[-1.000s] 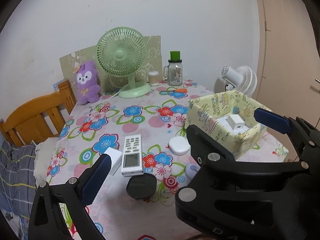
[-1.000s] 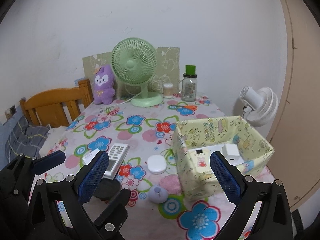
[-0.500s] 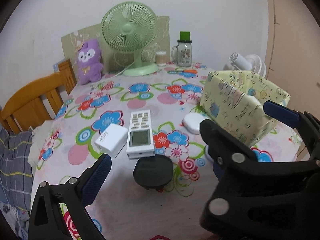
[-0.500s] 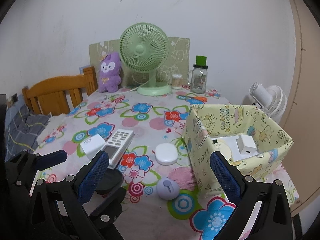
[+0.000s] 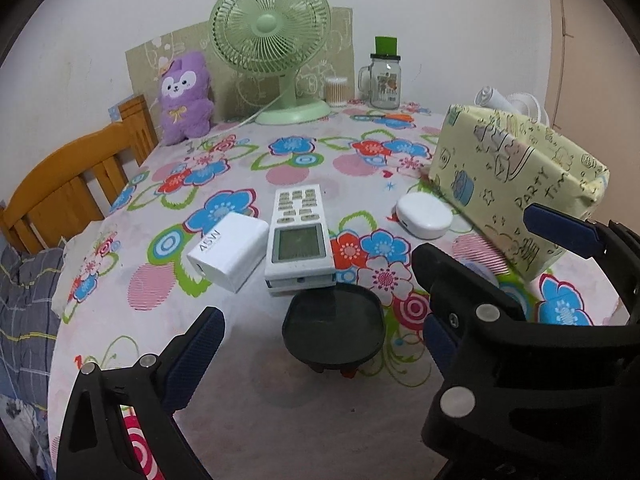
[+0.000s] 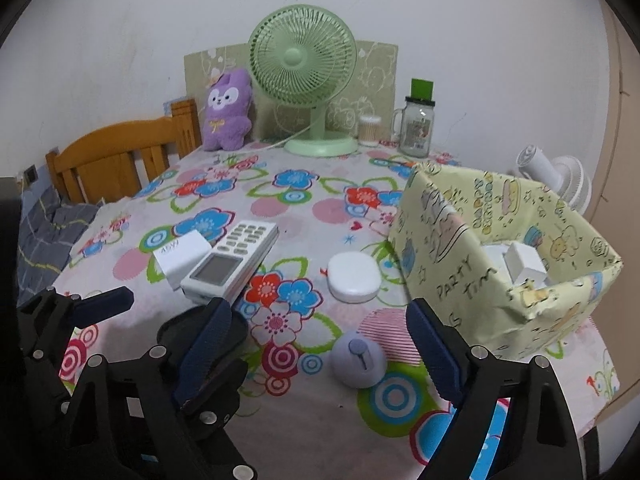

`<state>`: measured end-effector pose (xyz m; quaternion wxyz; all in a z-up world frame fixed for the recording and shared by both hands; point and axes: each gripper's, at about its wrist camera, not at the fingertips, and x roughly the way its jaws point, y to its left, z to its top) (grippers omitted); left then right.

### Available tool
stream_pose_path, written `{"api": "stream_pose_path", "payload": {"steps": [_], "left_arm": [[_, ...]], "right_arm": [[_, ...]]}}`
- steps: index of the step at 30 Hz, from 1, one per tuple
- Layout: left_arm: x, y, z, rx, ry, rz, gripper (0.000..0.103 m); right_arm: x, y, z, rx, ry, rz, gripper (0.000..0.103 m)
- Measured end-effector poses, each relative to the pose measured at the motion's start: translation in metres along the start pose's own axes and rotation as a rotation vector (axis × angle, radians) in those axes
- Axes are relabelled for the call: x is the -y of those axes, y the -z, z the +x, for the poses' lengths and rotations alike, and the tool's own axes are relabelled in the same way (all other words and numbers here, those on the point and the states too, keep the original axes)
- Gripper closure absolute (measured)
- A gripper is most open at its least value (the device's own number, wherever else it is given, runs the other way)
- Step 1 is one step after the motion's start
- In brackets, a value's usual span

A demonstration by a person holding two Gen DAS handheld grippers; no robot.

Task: Organize rigid objects
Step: 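Grasp the black oval dish with the left gripper while the right approaches the grey gadget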

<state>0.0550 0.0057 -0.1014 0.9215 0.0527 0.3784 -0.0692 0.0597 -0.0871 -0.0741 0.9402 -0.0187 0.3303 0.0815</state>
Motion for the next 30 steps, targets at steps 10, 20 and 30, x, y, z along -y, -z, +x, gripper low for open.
{"api": "stream_pose_path", "payload": {"steps": [10,20,30], "left_arm": [[0.008,-0.001,0.019,-0.028,0.015,0.024,0.003],[0.009,0.001,0.031,-0.066,0.033,0.009,0.021],[0.013,0.002,0.026,-0.062,0.067,0.015,0.047]], "right_arm": [[0.011,0.005,0.017,-0.051,0.029,0.028,0.018],[0.021,0.013,0.027,-0.094,0.025,0.065,0.021],[0.025,0.014,0.027,-0.103,0.028,0.082,0.021]]}}
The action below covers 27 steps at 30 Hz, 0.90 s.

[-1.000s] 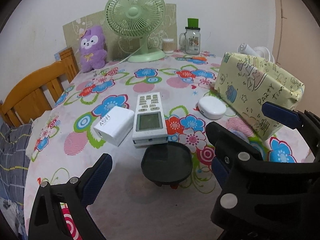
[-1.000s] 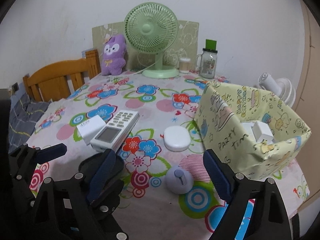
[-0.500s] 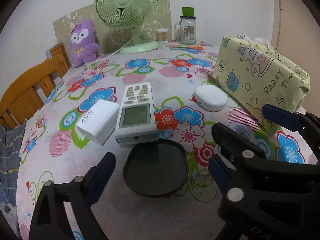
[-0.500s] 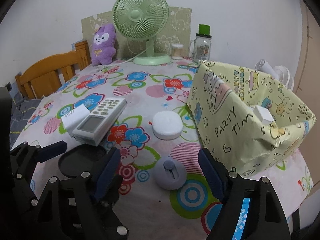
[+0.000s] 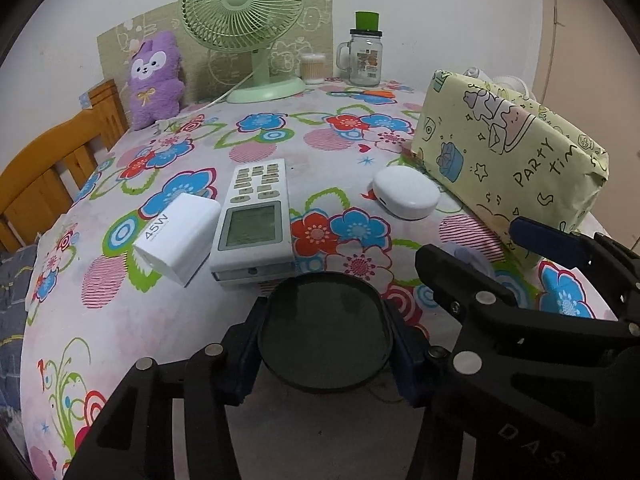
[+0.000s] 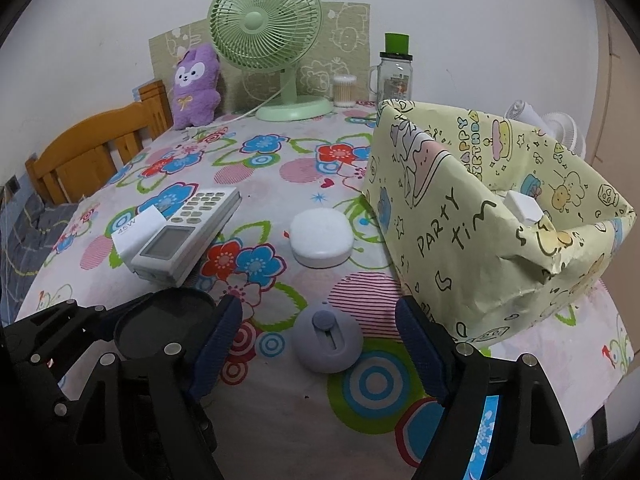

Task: Organize rigid objects
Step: 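Grasp the black oval dish with the left gripper while the right approaches the grey gadget, then close the right gripper on the grey round knob gadget while the left holds the dish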

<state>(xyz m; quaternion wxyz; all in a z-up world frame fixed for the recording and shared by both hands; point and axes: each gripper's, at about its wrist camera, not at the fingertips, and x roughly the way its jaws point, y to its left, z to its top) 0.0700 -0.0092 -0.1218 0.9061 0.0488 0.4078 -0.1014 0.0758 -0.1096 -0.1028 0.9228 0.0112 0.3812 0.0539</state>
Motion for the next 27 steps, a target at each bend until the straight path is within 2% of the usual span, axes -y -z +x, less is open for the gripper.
{"api": "stream_pose_path", "payload": {"steps": [6,12,18,20,21,27], "left_arm": [[-0.005,0.006,-0.005,-0.001,-0.029,-0.013,0.047],[-0.01,0.009,-0.008,-0.006,-0.033,-0.03,0.047],[-0.007,0.007,-0.007,-0.005,-0.04,-0.017,0.047],[-0.006,0.006,-0.006,-0.003,-0.047,-0.007,0.047],[-0.005,0.006,-0.006,-0.002,-0.051,-0.003,0.047],[-0.007,0.006,-0.007,-0.008,-0.049,-0.014,0.047]], "right_arm": [[0.002,0.003,0.005,-0.029,-0.001,0.011,0.022],[0.005,0.006,0.015,-0.07,0.001,0.04,0.028],[0.004,0.004,0.021,-0.083,0.025,0.034,0.043],[0.004,0.004,0.021,-0.084,0.034,0.027,0.056],[0.003,0.004,0.021,-0.086,0.047,0.022,0.058],[0.004,0.002,0.021,-0.095,0.041,0.018,0.06]]}}
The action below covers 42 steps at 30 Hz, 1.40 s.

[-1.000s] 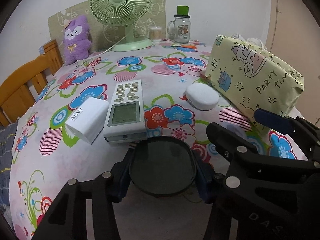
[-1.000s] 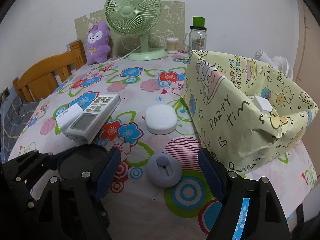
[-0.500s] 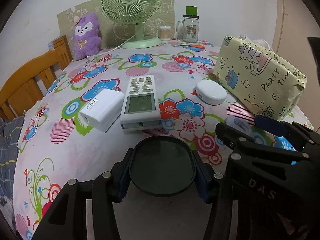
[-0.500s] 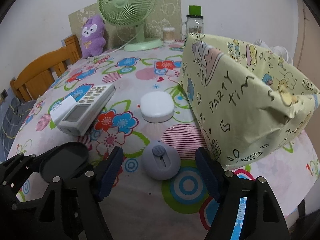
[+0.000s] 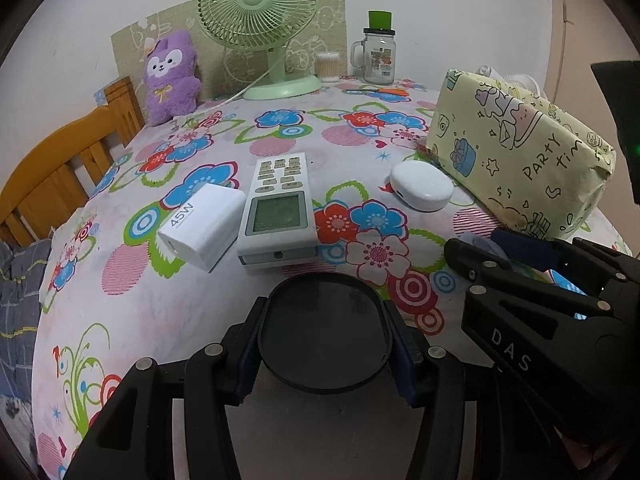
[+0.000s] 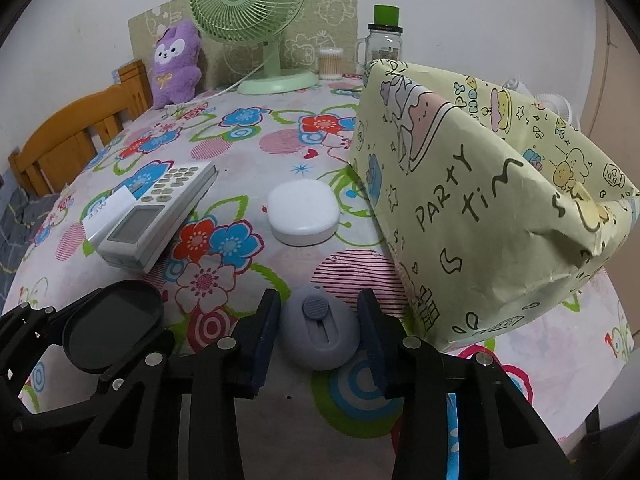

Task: Organize rigid objects
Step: 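Close the right gripper on the grey round knob gadget while the left holds the dish, then carry the dish and grey gadget over the yellow fabric box and lower them in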

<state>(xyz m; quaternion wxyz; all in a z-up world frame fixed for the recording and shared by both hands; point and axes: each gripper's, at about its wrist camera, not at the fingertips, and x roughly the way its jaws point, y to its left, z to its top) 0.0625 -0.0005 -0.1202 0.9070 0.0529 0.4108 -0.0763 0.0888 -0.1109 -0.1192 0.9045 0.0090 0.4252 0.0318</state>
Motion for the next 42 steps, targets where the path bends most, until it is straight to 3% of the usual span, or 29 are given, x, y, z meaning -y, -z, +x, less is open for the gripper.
{"api": "stream_pose_path", "payload": {"steps": [10,42], "left_arm": [[-0.006,0.005,-0.019,0.021,0.001,-0.04,0.047],[-0.012,-0.012,-0.101,0.155,-0.07,-0.079,0.047]], "right_arm": [[-0.019,0.0,-0.028,0.051,-0.054,-0.051,0.06],[-0.043,-0.024,-0.115,0.182,-0.082,-0.121,0.06]]}}
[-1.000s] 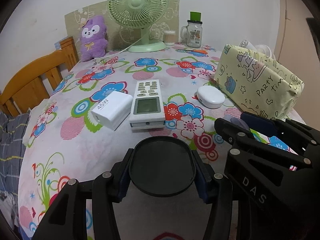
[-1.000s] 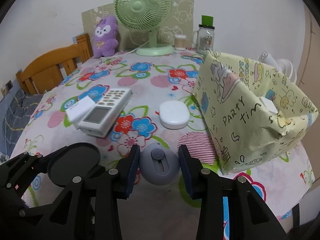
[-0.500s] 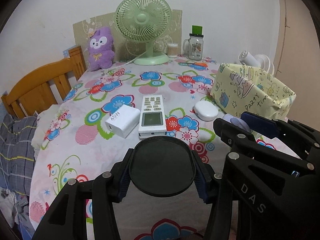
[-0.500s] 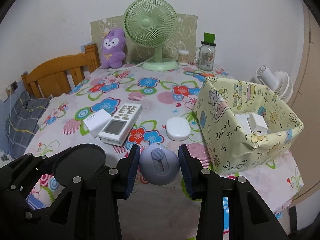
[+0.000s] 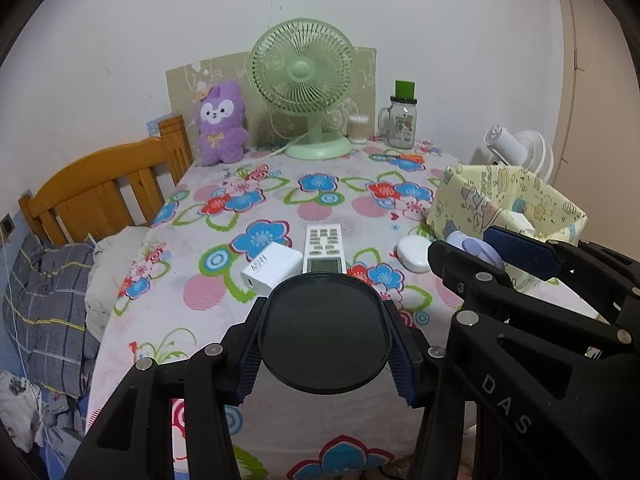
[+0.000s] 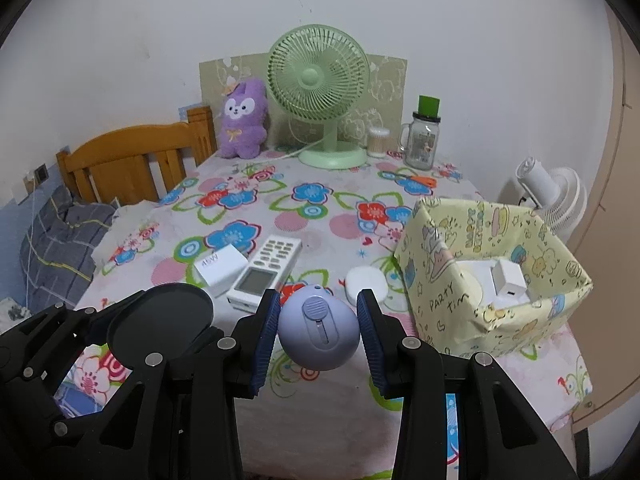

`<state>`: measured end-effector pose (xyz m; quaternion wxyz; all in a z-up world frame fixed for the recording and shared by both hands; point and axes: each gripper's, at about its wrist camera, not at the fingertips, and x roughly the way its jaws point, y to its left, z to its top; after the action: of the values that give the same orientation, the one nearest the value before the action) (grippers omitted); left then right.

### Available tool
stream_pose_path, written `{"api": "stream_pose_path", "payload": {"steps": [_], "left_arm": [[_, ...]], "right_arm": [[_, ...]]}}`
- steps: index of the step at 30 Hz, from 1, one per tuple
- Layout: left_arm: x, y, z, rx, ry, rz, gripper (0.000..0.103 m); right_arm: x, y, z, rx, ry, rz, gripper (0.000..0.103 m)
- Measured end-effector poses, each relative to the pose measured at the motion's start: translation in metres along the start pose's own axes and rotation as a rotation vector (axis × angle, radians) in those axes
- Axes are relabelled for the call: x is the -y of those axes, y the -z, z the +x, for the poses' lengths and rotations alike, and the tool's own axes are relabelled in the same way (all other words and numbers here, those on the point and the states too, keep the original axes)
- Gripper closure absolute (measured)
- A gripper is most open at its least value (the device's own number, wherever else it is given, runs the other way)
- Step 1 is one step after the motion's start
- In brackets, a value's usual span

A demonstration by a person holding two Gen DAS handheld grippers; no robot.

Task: Organize rigid objects
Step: 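Carry the dish and grey gadget over the yellow fabric box and lower them in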

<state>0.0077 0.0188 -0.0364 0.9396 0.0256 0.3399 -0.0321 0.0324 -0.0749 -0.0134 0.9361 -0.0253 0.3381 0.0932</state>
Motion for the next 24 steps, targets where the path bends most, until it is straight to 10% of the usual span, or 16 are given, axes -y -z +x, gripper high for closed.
{"api": "stream_pose_path", "payload": {"steps": [24], "left_arm": [[0.022,-0.034,-0.023,0.064,-0.038,0.038,0.047]], "right_arm": [[0.018,-0.033,-0.024,0.044,-0.015,-0.015,0.06]]}}
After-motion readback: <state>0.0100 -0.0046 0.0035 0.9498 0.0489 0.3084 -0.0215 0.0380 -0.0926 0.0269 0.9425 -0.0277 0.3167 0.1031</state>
